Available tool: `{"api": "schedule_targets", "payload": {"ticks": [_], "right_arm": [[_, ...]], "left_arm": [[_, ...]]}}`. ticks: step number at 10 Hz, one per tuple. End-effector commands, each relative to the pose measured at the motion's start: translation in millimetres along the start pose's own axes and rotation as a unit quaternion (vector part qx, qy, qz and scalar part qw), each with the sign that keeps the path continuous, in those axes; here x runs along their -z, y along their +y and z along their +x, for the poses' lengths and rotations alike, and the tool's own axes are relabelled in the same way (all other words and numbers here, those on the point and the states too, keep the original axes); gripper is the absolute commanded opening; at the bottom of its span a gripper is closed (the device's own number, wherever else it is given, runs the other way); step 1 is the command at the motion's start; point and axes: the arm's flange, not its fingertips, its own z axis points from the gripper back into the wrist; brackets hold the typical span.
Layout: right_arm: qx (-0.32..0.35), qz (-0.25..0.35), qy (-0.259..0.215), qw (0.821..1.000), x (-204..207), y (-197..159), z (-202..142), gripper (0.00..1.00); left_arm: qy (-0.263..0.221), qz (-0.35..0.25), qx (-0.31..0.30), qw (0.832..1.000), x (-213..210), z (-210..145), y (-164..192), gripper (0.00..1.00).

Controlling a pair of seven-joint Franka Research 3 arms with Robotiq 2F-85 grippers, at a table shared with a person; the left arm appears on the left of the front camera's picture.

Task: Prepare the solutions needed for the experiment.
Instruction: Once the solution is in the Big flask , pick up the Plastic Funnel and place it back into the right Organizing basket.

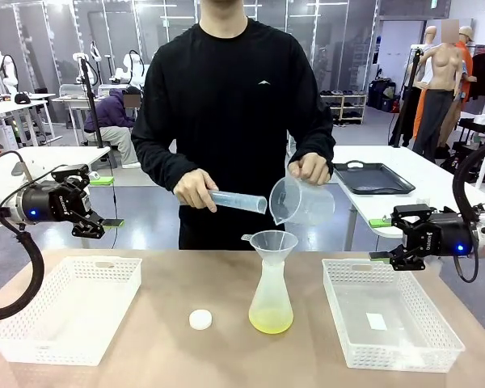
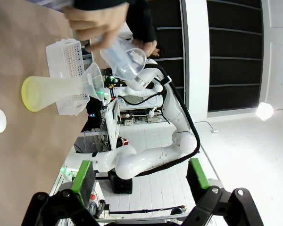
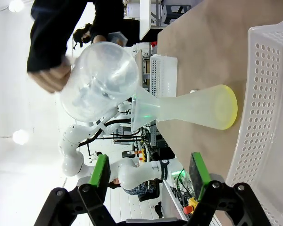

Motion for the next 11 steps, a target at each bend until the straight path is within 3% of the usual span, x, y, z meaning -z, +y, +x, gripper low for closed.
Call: {"api": "schedule_targets", "payload": {"ticks": [1, 11], "right_arm": [[-0.004, -0.008, -0.001, 1.000, 1.5, 2.3, 0.6, 0.85], [-0.004, -0.008, -0.001, 1.000, 1.5, 2.3, 0.6, 0.85]], "left_arm": [[0.000, -0.001, 0.001, 1.000, 0.4, -0.1, -1.3, 1.00], [0.000, -0.001, 0.001, 1.000, 0.4, -0.1, -1.3, 1.00]]}}
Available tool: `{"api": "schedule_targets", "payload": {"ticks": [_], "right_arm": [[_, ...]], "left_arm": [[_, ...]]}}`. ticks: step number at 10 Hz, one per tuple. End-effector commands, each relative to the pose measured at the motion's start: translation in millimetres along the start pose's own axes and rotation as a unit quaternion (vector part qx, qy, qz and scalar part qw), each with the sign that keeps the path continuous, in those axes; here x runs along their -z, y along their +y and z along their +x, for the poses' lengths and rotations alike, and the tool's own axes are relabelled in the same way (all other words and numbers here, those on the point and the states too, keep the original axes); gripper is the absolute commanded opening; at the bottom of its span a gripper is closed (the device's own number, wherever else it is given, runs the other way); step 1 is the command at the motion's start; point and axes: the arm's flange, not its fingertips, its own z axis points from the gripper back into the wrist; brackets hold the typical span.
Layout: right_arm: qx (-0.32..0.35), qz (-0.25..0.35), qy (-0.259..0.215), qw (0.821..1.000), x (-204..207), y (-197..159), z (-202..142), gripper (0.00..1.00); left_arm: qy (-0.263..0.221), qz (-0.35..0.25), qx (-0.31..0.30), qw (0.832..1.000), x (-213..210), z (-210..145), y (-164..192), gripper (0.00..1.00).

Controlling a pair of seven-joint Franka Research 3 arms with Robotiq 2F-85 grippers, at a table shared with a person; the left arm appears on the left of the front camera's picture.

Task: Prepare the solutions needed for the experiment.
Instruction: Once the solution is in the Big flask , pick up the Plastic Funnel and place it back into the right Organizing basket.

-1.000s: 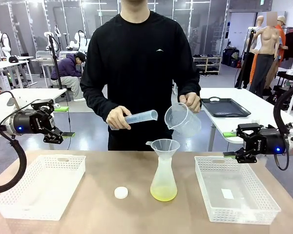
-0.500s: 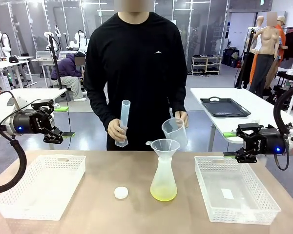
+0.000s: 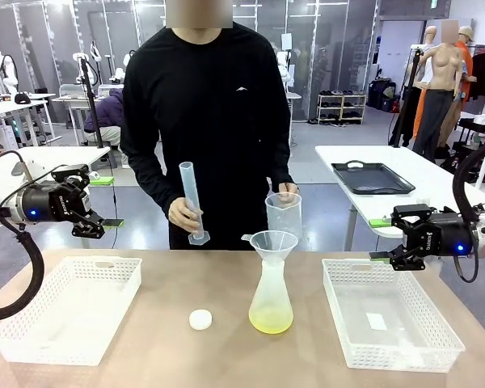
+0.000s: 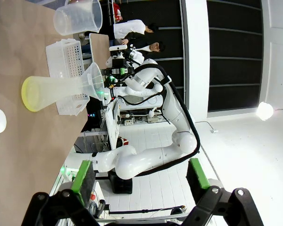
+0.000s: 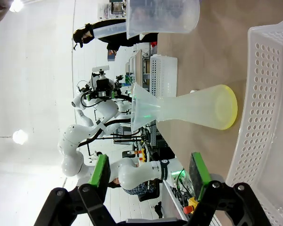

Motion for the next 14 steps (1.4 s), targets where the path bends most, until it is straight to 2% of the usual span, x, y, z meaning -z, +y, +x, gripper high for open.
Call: {"api": "schedule_targets", "payload": {"ticks": [1, 2, 5, 6, 8, 11, 14], "right_arm": [[0.000, 0.000, 0.000, 1.000, 0.0, 0.0, 0.0, 0.85], [-0.036, -0.036, -0.028, 0.998, -0.9, 21.3, -8.4, 0.85], [-0.099, -0.139, -0.031, 0.985, 27.5, 83.2, -24.4, 0.85], [-0.105, -0.159, -0.020, 0.981, 36.6, 94.9, -24.6, 0.85], [-0.118, -0.245, -0.016, 0.962, 65.6, 126.6, -26.1, 0.85], [-0.125, -0.343, -0.014, 0.931, 100.5, 160.8, -33.2, 0.85], [-0.120, -0.386, -0.020, 0.914, 121.0, 181.6, -42.0, 0.85]], "left_arm": [[0.000, -0.001, 0.001, 1.000, 0.4, -0.1, -1.3, 1.00], [0.000, -0.001, 0.001, 1.000, 0.4, -0.1, -1.3, 1.00], [0.000, -0.001, 0.001, 1.000, 0.4, -0.1, -1.3, 1.00], [0.000, -0.001, 0.001, 1.000, 0.4, -0.1, -1.3, 1.00], [0.000, -0.001, 0.001, 1.000, 0.4, -0.1, -1.3, 1.00], [0.000, -0.001, 0.001, 1.000, 0.4, -0.1, -1.3, 1.00], [0.000, -0.001, 0.001, 1.000, 0.4, -0.1, -1.3, 1.00]]}}
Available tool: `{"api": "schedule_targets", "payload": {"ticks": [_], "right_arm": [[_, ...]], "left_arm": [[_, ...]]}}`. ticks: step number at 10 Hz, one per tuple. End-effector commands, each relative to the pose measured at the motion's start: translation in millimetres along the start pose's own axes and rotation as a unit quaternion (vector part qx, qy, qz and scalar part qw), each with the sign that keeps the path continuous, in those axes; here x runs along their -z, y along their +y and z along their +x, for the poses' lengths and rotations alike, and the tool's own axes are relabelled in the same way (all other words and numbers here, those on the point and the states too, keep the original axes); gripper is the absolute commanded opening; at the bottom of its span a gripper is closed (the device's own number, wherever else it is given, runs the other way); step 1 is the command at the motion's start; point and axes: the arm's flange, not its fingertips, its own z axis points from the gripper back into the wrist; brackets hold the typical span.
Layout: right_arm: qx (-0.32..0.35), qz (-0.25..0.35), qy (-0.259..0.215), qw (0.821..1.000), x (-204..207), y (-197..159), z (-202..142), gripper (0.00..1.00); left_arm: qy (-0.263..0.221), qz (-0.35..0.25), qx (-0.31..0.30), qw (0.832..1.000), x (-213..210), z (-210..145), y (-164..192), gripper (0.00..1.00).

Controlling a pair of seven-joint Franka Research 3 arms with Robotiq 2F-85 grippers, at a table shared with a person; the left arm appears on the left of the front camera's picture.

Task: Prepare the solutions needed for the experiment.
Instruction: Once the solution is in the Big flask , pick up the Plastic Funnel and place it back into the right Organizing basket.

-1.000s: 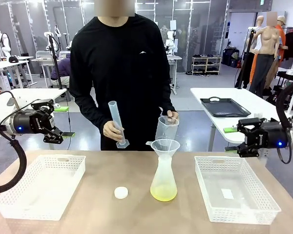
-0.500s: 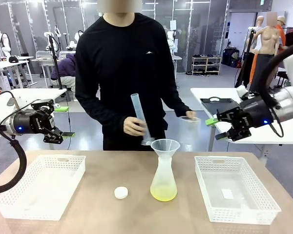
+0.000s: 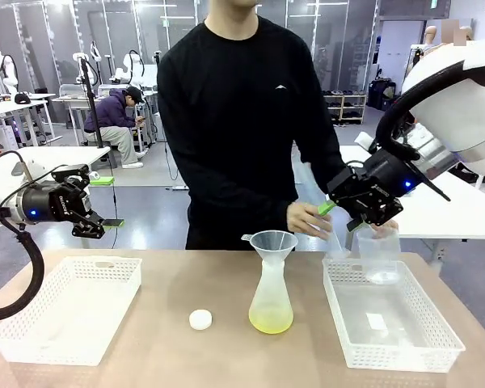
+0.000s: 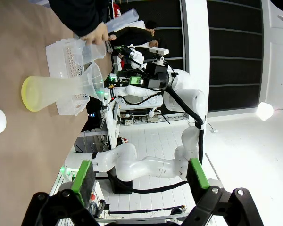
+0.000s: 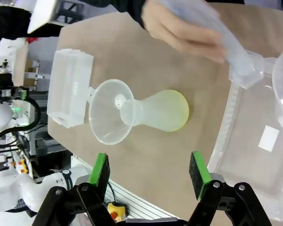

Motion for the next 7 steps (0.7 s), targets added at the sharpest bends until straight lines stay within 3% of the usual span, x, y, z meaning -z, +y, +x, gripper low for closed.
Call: {"api": "schedule_targets", "payload": {"ticks": [1, 7], "right_arm": [[0.021, -0.017, 0.008, 1.000, -1.2, 11.1, 1.6, 0.85], [0.004, -0.009, 0.004, 1.000, 0.2, 6.1, -0.8, 0.85]], "left_arm": [[0.000, -0.001, 0.001, 1.000, 0.2, -0.1, -1.3, 1.00], [0.000, -0.001, 0.001, 1.000, 0.2, -0.1, -1.3, 1.00]]}}
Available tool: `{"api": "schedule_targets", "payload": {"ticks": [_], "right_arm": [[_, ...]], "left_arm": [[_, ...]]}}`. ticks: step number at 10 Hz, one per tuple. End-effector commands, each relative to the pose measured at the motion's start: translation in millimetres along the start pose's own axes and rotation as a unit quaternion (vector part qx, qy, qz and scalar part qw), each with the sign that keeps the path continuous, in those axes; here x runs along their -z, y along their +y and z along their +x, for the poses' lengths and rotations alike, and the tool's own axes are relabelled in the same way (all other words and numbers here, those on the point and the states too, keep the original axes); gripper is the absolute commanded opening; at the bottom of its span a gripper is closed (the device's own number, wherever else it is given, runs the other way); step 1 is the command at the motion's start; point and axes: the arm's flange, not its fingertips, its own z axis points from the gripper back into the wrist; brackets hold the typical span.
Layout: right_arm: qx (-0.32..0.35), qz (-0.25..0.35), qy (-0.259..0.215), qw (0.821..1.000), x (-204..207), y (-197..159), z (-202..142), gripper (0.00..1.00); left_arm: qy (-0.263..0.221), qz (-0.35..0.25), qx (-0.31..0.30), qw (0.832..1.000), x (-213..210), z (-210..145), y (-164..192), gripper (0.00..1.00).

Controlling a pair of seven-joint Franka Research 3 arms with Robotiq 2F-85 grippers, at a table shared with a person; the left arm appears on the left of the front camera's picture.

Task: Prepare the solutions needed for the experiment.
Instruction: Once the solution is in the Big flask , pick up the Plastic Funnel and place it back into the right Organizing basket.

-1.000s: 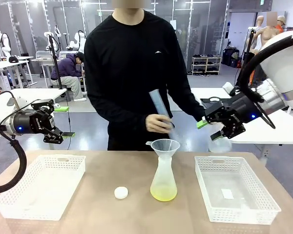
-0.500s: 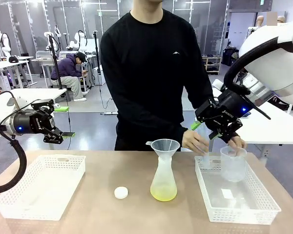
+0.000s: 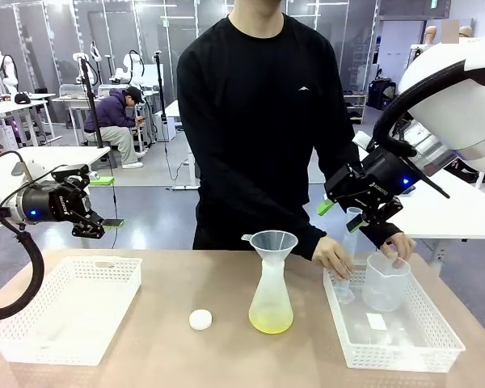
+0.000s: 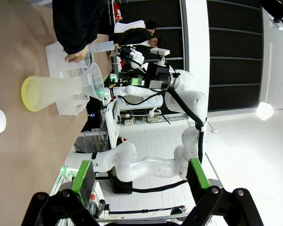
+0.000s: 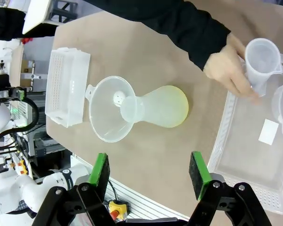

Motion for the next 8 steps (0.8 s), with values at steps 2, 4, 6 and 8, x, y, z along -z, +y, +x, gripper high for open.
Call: {"api": "schedule_targets", "payload": {"ticks": [2, 4, 6, 8], "right_arm": [[0.009, 0.001, 0.000, 1.000, 5.3, 7.9, -2.9, 0.85], [0.040, 0.002, 0.011, 0.999, 22.2, 22.9, -1.4, 0.85], [0.052, -0.009, 0.013, 0.999, 40.0, 33.0, 3.4, 0.85], [0.052, -0.024, 0.015, 0.998, 56.4, 45.5, 10.5, 0.85]], "left_arm": [[0.000, -0.001, 0.001, 1.000, 0.2, -0.1, -1.3, 1.00], [0.000, -0.001, 0.001, 1.000, 0.2, -0.1, -1.3, 1.00], [0.000, -0.001, 0.001, 1.000, 0.2, -0.1, -1.3, 1.00], [0.000, -0.001, 0.001, 1.000, 0.2, -0.1, -1.3, 1.00]]}}
